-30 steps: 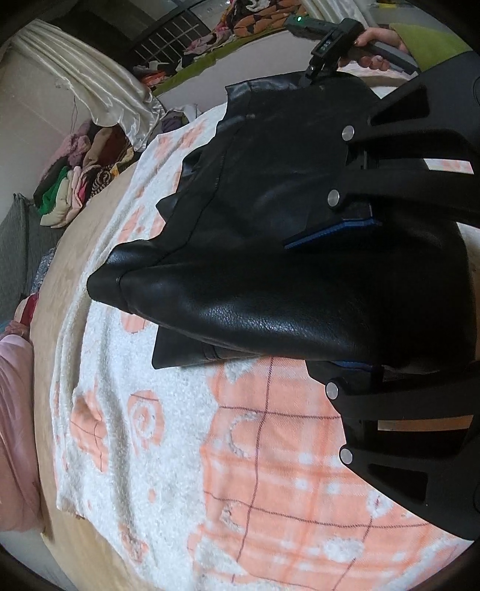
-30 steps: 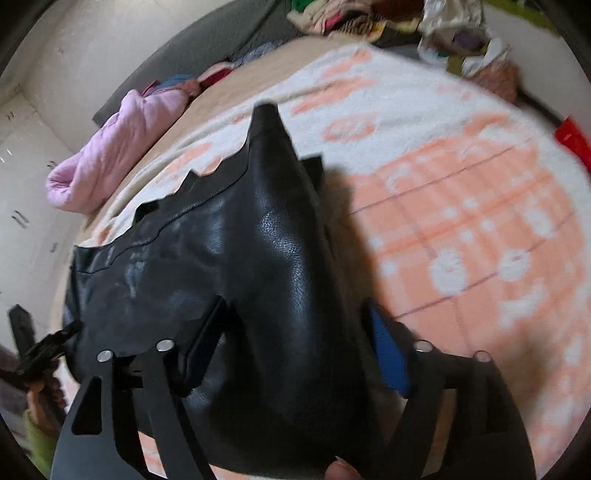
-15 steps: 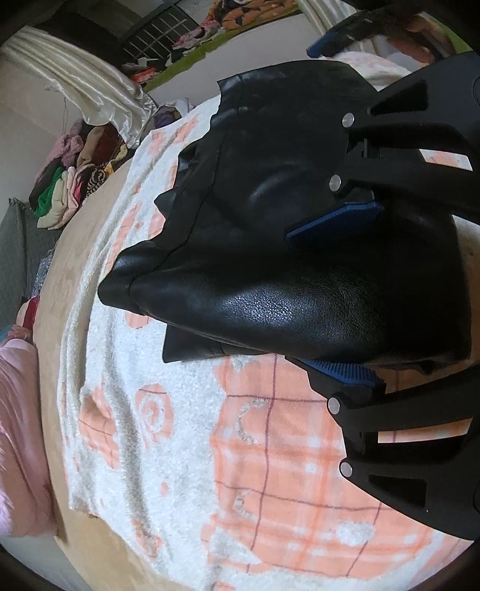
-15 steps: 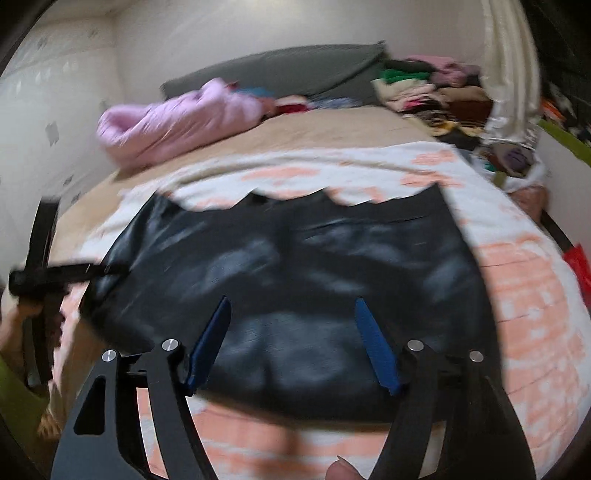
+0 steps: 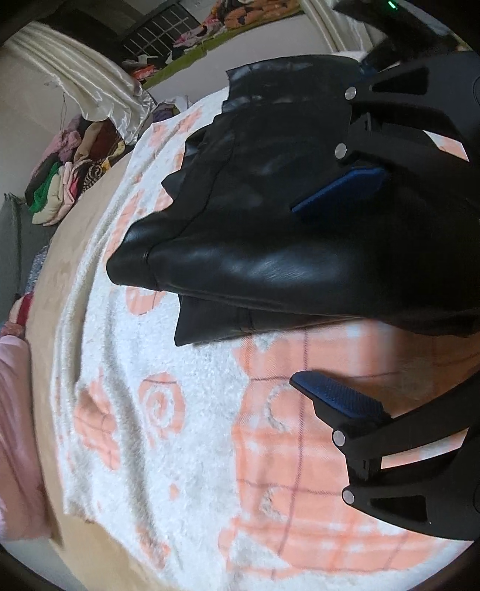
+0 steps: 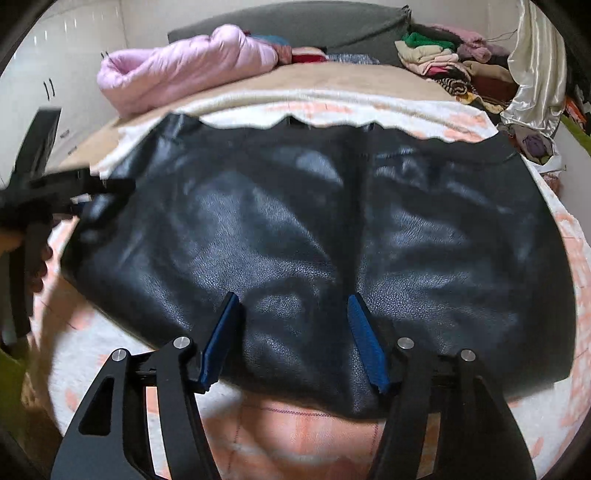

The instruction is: Fold large clothes

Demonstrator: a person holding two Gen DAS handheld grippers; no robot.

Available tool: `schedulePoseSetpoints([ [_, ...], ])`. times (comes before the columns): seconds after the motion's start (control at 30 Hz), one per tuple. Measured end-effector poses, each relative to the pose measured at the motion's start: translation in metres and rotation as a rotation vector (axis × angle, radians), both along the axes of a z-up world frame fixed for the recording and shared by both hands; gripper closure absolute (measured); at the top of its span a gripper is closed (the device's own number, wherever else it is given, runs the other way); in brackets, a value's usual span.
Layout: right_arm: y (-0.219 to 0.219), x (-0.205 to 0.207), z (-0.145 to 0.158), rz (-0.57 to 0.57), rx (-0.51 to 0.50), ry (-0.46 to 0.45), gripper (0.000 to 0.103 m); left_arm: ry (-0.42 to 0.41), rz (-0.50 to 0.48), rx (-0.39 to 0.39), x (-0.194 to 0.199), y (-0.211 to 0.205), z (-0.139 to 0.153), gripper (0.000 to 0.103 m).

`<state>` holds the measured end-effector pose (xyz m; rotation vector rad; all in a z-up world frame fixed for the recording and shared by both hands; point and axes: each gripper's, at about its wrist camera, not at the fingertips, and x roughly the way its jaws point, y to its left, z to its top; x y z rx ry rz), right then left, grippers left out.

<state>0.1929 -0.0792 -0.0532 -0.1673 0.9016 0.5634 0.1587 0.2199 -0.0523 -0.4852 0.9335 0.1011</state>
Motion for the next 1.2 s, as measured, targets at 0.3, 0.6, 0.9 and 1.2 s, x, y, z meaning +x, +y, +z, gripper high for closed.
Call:
schedulePoseSetpoints([
  [0.3,-0.005,0.021,0.023,-0.014,0.091,0.073,0.055,0.021,-0.032,-0.108,0.034,0.012,-0.012,0.048],
  [0.6,0.035,0.120,0.029,-0.088,0.049,0.065,0.074,-0.033,-0.040,-0.105,0.023,0.008,0.000,0.065],
  [0.9,0.044,0.090,0.032,0.009,0.088,-0.028,0.052,-0.044,-0.069,-0.095,0.027,0.006,0.012,0.071],
  [1.2,0.103,-0.061,0.034,0.407,-0.047,-0.321,0.014,-0.038,-0.082,-0.101,0.027,0.009,0.014,0.071],
])
